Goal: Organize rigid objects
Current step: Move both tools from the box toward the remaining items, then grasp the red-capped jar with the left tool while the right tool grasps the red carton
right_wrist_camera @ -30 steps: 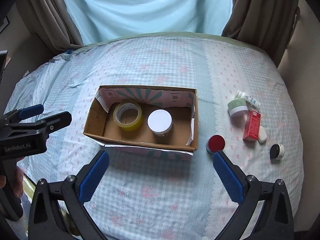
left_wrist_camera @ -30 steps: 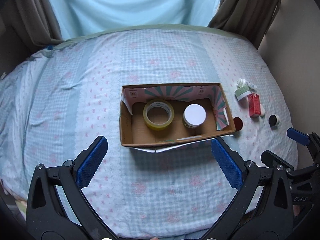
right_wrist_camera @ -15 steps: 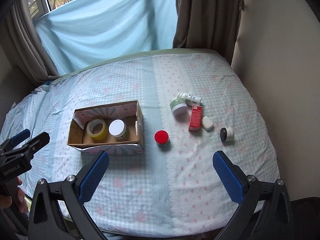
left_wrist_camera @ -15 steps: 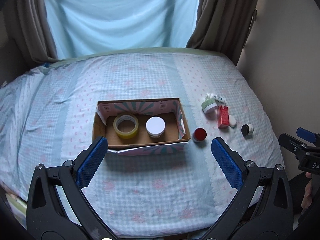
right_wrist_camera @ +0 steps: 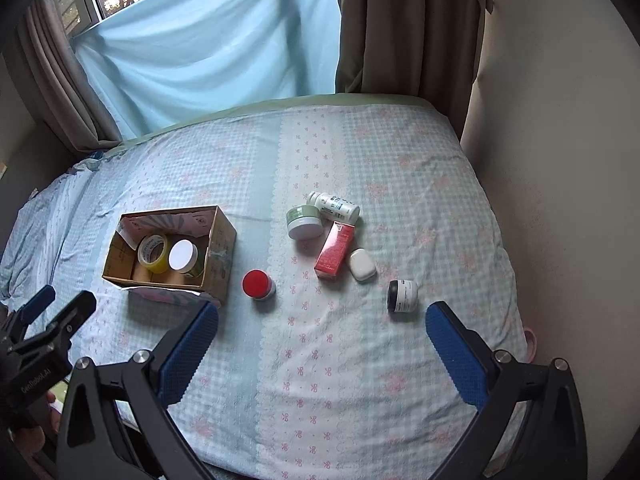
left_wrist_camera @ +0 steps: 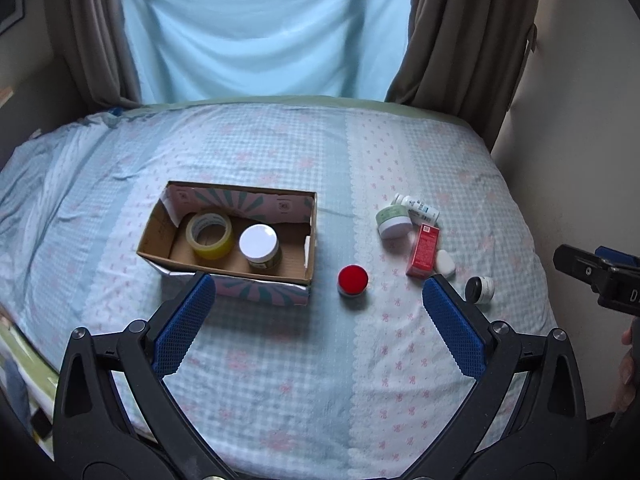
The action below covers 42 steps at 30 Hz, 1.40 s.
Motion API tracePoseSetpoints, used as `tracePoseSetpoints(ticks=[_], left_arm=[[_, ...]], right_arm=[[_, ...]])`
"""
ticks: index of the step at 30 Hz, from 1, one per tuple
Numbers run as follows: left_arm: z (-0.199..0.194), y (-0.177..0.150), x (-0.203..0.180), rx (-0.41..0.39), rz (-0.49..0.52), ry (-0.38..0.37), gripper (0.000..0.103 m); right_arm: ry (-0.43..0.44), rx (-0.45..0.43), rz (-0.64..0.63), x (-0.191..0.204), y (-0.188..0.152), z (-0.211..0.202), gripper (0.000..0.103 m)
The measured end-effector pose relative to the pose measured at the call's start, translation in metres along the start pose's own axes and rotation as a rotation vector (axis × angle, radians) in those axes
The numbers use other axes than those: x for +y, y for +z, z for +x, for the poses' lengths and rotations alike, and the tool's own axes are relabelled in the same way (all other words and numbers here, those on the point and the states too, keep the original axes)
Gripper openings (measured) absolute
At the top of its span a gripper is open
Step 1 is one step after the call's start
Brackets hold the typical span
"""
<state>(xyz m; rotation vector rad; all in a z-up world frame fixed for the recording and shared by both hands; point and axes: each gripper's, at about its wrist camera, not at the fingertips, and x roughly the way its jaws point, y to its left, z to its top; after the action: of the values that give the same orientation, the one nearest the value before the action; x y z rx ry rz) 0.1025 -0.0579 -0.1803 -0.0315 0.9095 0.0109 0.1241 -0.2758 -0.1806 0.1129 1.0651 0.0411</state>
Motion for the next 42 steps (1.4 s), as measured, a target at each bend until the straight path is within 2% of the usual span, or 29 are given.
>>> tracePoseSetpoints(ticks=[7, 14, 17, 23, 27, 31, 34, 37, 39, 40, 42], left_arm=[[0.048, -0.011, -0.036, 0.074, 0.07, 0.003, 0.103], [0.118, -0.023, -0.054, 0.162, 0.056, -0.014, 0.103], [0.156, -0.035, -0.062, 0.205, 0.072, -0.003, 0.103], [0.231, -0.055, -0.066, 0.27, 0.042, 0.007, 0.103], [0.278, -0.067, -0.065, 0.31, 0.032, 0.049, 0.103], [0.31, -0.078, -0.062, 0.331, -0.004, 0.069, 0.103], [0.325, -0.081, -0.064, 0.317, -0.006, 0.096, 0.103], [0.339, -0.082, -0.065, 0.313, -0.007, 0.116, 0.102], [0.347, -0.081, -0.066, 0.317, -0.005, 0.101, 0.092], [0.351, -0.081, -0.068, 0.319, 0.004, 0.097, 0.089], [0.355, -0.08, -0.07, 0.313, 0.016, 0.094, 0.086]], right_arm=[[0.021, 0.051, 0.02, -0.024, 0.019, 0.044, 0.103], [0.02, 0.104, 0.03, -0.032, 0.041, 0.099, 0.103], [0.011, 0.129, 0.029, -0.032, 0.051, 0.131, 0.103], [0.002, 0.207, 0.014, -0.026, 0.062, 0.206, 0.103], [0.004, 0.276, 0.002, -0.022, 0.065, 0.26, 0.103], [0.014, 0.335, -0.017, -0.016, 0.064, 0.302, 0.103], [0.01, 0.36, -0.031, -0.011, 0.06, 0.326, 0.103], [0.015, 0.383, -0.025, -0.01, 0.059, 0.346, 0.092], [0.015, 0.391, -0.022, -0.009, 0.059, 0.358, 0.088], [0.018, 0.394, -0.02, -0.009, 0.061, 0.362, 0.083], [0.016, 0.397, -0.008, -0.008, 0.062, 0.368, 0.076]])
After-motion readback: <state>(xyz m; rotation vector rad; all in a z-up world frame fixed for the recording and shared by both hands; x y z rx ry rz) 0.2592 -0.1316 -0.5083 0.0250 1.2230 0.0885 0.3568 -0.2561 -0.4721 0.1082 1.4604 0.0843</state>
